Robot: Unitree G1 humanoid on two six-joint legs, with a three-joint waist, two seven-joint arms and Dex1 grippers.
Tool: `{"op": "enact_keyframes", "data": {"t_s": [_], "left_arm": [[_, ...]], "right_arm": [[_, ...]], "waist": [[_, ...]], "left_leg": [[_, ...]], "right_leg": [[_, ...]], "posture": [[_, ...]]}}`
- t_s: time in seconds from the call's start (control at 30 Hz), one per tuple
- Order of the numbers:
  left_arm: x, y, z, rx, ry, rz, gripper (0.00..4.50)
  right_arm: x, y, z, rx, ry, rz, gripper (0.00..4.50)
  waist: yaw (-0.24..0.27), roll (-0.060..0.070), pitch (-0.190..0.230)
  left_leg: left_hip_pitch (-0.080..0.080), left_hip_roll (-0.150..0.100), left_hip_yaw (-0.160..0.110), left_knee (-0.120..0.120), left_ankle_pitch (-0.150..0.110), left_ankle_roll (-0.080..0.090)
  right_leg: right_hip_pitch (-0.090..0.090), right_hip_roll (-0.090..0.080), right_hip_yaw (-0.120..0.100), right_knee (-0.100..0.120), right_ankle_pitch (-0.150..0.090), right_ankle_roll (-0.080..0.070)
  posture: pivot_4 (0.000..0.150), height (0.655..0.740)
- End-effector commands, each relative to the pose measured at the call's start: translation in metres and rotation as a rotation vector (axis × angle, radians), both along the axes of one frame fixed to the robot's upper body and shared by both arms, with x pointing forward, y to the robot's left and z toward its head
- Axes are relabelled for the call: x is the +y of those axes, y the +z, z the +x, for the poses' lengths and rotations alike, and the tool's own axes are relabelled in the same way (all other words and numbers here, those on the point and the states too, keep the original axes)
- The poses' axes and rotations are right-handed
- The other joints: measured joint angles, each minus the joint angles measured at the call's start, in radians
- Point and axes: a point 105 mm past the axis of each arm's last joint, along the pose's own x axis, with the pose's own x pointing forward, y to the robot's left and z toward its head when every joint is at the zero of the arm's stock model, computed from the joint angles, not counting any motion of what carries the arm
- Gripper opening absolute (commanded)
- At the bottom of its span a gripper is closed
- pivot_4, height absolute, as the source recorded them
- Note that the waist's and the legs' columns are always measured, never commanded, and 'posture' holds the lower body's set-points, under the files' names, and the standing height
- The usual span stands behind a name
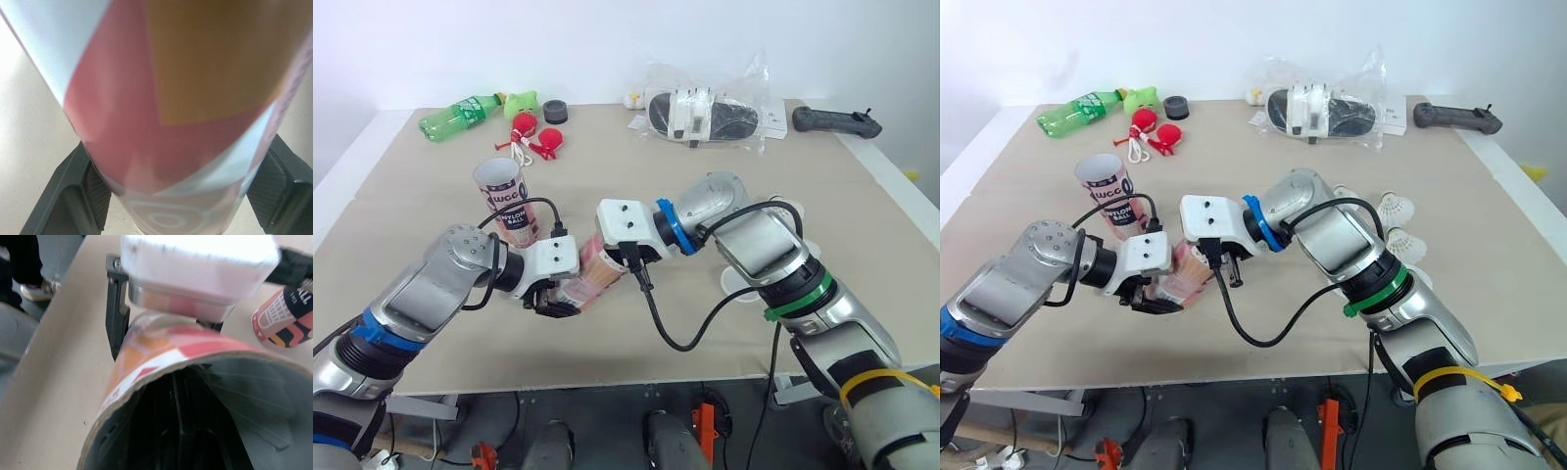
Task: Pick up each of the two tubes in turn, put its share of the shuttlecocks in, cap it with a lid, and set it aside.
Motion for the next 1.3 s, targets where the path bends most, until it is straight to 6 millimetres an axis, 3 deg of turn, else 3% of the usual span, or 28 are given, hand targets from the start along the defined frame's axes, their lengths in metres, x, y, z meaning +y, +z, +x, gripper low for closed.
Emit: {"op": "enact_keyframes", "data": {"t_s": [0.03, 0.13, 0.3, 0.4, 0.5, 0.7, 0.77, 0.93, 1.1, 1.2, 1.3], "left_arm": [[0.001, -0.009, -0.002, 0.024, 0.005, 0.028, 3.13], [0.002, -0.010, -0.002, 0.023, 0.009, 0.028, 3.13], [0.004, -0.012, -0.003, 0.019, 0.012, 0.026, 3.13], [0.004, -0.012, -0.003, 0.016, 0.013, 0.024, 3.13], [0.004, -0.012, -0.002, 0.012, 0.011, 0.020, 3.13], [-0.007, -0.001, 0.006, -0.050, -0.010, -0.085, 3.13], [-0.009, 0.002, 0.007, -0.063, -0.009, -0.114, 3.13], [-0.029, 0.028, 0.022, -0.192, -0.010, -0.302, 3.13], [-0.055, 0.051, 0.030, -0.191, 0.027, -0.622, 3.13], [-0.061, 0.046, 0.032, -0.158, 0.062, -0.721, 3.13], [-0.066, 0.022, 0.030, -0.104, 0.087, -0.755, 3.13]], "right_arm": [[0.011, -0.001, -0.007, -0.019, 0.058, -0.011, 0.03], [0.011, 0.005, -0.007, -0.021, 0.056, 0.012, 0.03], [-0.005, 0.047, -0.005, -0.055, 0.044, 0.152, 0.03], [-0.018, 0.060, -0.009, -0.026, 0.034, 0.199, 0.03], [-0.030, 0.068, -0.012, 0.011, 0.016, 0.231, 0.92], [-0.055, 0.095, -0.018, 0.087, -0.057, 0.429, 3.81], [-0.058, 0.100, -0.020, 0.107, -0.065, 0.470, 4.43], [-0.090, 0.109, -0.025, 0.119, -0.166, 0.522, 4.43], [-0.124, 0.083, -0.024, 0.067, -0.333, 0.382, 4.43], [-0.147, 0.060, -0.018, 0.001, -0.443, 0.231, 4.43], [-0.168, 0.047, -0.013, -0.059, -0.526, 0.108, 4.43]], "waist": [[0.000, 0.000, 0.000], [-0.002, 0.000, 0.000], [0.000, 0.000, 0.000], [0.001, 0.000, 0.000], [0.001, 0.000, 0.000], [0.008, 0.000, 0.000], [0.009, 0.000, 0.000], [0.011, 0.000, 0.000], [0.010, 0.000, 0.000], [0.005, 0.000, 0.000], [0.002, 0.000, 0.000]], "left_leg": [[0.000, 0.000, 0.000, 0.000, 0.000, 0.000], [0.001, 0.001, 0.000, 0.000, 0.000, 0.000], [0.002, 0.001, 0.000, 0.000, 0.001, 0.000], [0.000, 0.001, 0.000, 0.000, 0.001, 0.000], [0.001, 0.001, 0.000, -0.001, 0.001, 0.000], [0.001, 0.001, 0.000, -0.002, 0.001, 0.000], [0.000, 0.000, 0.000, -0.001, 0.002, -0.002], [-0.003, 0.000, -0.001, -0.001, 0.002, -0.003], [-0.003, 0.000, -0.001, -0.002, 0.002, -0.002], [-0.004, 0.000, -0.001, -0.002, 0.002, -0.002], [-0.002, 0.000, 0.000, -0.003, 0.002, -0.002]], "right_leg": [[0.000, 0.000, 0.000, 0.000, 0.000, 0.000], [0.000, 0.001, 0.000, 0.001, 0.000, -0.001], [0.000, 0.002, 0.000, 0.002, 0.001, -0.002], [0.000, 0.001, 0.000, 0.001, 0.001, -0.002], [0.000, 0.001, 0.000, 0.001, 0.000, -0.002], [0.001, 0.001, 0.000, 0.001, 0.000, -0.002], [0.001, 0.000, 0.000, 0.001, 0.000, -0.002], [-0.001, 0.000, -0.001, 0.000, 0.001, -0.001], [-0.001, 0.000, -0.002, -0.001, 0.000, -0.002], [-0.001, -0.001, -0.001, -0.002, -0.001, 0.000], [-0.001, 0.000, 0.000, -0.002, -0.001, 0.000]], "posture": [[0.150, 0.7400], [0.150, 0.7400], [0.150, 0.7400], [0.150, 0.7400], [0.150, 0.7400], [0.150, 0.7400], [0.150, 0.7400], [0.150, 0.7400], [0.150, 0.7400], [0.150, 0.7400], [0.150, 0.7400]]}}
